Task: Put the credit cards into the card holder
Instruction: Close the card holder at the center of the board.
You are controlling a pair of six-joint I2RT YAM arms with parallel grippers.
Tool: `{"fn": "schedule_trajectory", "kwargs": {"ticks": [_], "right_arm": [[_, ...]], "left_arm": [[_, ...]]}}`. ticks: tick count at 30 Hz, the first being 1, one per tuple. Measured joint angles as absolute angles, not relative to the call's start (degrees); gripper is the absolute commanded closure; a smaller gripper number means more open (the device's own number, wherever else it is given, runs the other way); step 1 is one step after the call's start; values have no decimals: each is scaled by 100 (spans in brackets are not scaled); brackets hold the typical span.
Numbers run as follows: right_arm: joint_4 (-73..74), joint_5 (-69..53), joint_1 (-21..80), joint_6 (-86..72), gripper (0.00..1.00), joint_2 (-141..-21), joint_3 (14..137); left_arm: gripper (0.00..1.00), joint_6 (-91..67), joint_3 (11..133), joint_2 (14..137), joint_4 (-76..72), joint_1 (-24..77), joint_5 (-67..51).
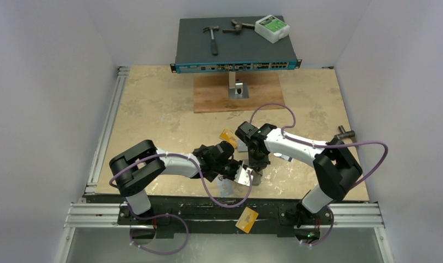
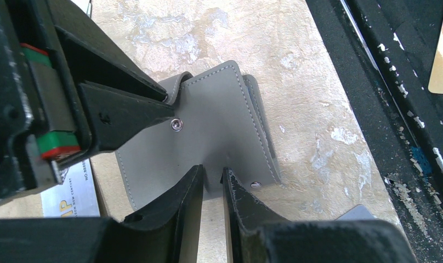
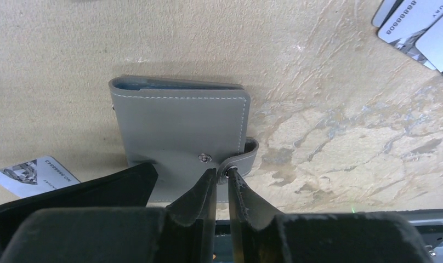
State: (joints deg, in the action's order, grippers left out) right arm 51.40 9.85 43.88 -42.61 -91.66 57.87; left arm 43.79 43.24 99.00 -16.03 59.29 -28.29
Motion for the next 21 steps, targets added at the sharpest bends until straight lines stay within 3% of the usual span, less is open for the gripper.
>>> {"fn": "schedule_trajectory", "kwargs": {"ticks": [6,14,18,21], "right_arm": [[5190,1125,4388,-4296,100,-9070,5828],[5286,1264,4388,-4355,100,-9017,5828],[5411,1398,4390,-4412,79,-8919,5828],[5505,1470,4427,-4427,75,-8930,5828]], "left_arm": [[80,4414,4324,9902,-1601,5929,-2832],[80,4416,4324,9902,-1601,5929,-2832],[80,4416,4324,9902,-1599,5929,-2832],[80,4416,4324,9902,-1599,5929,-2832]]}}
